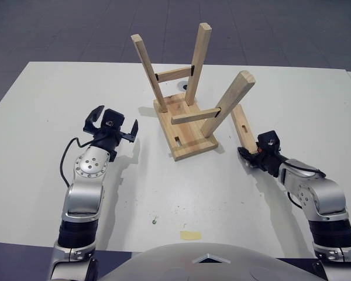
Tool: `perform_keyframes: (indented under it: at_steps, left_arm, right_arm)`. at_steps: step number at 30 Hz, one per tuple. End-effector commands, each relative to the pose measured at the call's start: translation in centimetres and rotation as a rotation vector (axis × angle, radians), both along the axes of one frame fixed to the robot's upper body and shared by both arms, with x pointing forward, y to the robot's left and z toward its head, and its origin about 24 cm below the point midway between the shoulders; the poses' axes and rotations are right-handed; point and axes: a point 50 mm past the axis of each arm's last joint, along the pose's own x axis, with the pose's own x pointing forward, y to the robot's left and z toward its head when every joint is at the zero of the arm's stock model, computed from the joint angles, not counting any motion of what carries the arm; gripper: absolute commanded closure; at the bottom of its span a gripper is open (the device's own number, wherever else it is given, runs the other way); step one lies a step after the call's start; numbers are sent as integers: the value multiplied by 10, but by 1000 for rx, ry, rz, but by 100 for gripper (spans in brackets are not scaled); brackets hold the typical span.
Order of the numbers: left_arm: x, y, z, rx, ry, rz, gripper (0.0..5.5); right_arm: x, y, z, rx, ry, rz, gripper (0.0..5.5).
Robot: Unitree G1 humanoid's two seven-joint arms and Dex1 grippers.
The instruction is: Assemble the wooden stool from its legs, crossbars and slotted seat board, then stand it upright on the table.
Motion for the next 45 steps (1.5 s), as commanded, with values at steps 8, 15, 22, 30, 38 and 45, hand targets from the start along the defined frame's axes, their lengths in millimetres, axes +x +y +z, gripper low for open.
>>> perform_keyframes:
  at_steps: [8,15,22,30,38,45]
  left_arm:
    - [8,1,7,-17,-26,-7,10]
    - [24,-6,91,-584,-222,-115,10]
    - [13,-32,173,-1059,-288,-568,10]
    - [-4,-51,202,-1222,-200,-774,10]
    - [-10,-48,215,-1282,-159,-765,61]
    - [-14,-46,225,-1233,-194,-740,180]
  right_arm:
    - [13,-6,-2,-8,-29,-85,343]
    - [76,-22,111,-78,-715,-223,343]
    - [60,40,223,-46,-1345,183,343]
    - [27,102,206,131,-1289,604,343]
    - [12,125,184,197,-1171,766,343]
    - [9,129,180,204,-1148,775,343]
